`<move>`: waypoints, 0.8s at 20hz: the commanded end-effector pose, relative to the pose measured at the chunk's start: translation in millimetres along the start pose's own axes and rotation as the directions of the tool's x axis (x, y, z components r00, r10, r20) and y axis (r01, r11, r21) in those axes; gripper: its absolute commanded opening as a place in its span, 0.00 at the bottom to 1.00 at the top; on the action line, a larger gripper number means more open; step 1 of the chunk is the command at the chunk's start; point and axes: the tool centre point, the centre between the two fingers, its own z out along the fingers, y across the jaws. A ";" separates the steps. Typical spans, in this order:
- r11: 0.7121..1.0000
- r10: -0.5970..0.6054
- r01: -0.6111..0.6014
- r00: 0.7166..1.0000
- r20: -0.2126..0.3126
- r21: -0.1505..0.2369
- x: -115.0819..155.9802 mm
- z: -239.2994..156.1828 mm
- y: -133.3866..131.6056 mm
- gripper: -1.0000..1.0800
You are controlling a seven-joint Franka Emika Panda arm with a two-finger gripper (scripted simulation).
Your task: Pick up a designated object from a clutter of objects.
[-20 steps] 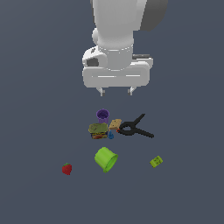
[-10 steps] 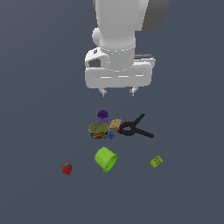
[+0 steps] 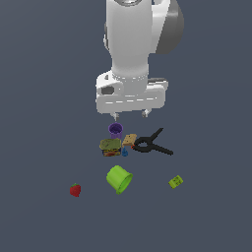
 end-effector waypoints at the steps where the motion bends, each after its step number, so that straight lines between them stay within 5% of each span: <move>1: 0.999 -0.043 0.043 0.999 0.004 -0.005 2.1 17.6 3.5 0.96; 7: 0.983 -0.184 0.184 0.983 0.016 -0.016 5.1 73.6 13.7 0.96; 16: 0.921 -0.389 0.390 0.920 0.037 -0.020 -2.2 154.4 24.9 0.96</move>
